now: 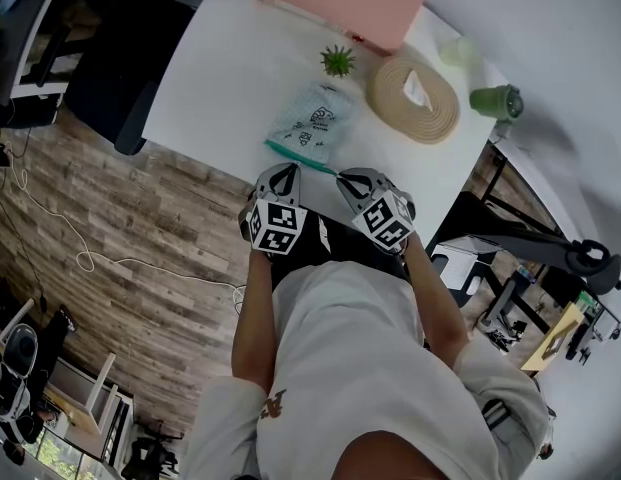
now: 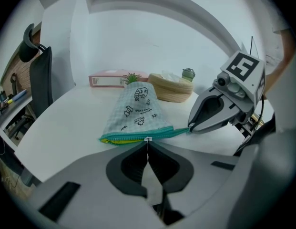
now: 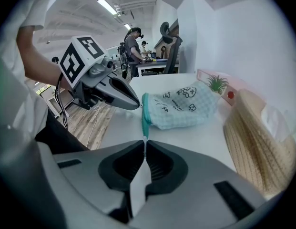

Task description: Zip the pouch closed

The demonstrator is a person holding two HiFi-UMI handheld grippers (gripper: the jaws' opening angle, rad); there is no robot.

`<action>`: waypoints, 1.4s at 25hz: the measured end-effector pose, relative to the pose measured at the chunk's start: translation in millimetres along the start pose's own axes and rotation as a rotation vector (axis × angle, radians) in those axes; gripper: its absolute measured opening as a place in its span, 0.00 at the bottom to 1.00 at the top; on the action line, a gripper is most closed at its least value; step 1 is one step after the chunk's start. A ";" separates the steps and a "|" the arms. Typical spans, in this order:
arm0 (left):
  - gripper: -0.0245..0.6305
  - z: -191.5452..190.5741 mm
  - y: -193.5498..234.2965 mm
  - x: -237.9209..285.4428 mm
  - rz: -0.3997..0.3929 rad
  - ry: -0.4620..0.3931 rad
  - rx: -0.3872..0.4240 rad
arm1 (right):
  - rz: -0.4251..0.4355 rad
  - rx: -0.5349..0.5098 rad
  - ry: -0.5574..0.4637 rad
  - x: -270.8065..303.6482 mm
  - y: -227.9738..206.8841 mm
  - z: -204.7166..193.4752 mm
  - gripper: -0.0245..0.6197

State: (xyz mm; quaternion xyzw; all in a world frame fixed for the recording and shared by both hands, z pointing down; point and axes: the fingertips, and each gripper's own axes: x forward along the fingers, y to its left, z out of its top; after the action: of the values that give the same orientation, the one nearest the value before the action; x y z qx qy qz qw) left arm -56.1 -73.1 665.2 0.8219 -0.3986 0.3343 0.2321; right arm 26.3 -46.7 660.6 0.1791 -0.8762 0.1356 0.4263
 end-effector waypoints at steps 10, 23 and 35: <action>0.04 -1.2 6.2 -0.4 0.008 0.005 0.001 | -0.004 0.004 0.003 0.8 -0.8 -1.4 0.07; 0.04 -0.6 20.0 -3.7 0.022 0.005 -0.012 | -0.014 0.019 0.011 1.1 -1.1 -0.3 0.07; 0.04 -0.1 32.2 -5.7 0.039 0.002 -0.032 | -0.027 0.034 0.016 -0.3 -2.4 -1.1 0.07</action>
State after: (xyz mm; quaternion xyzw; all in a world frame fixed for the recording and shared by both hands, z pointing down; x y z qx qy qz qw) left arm -84.9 -88.6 664.7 0.8098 -0.4198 0.3332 0.2387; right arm 28.2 -48.5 661.2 0.1971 -0.8678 0.1461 0.4320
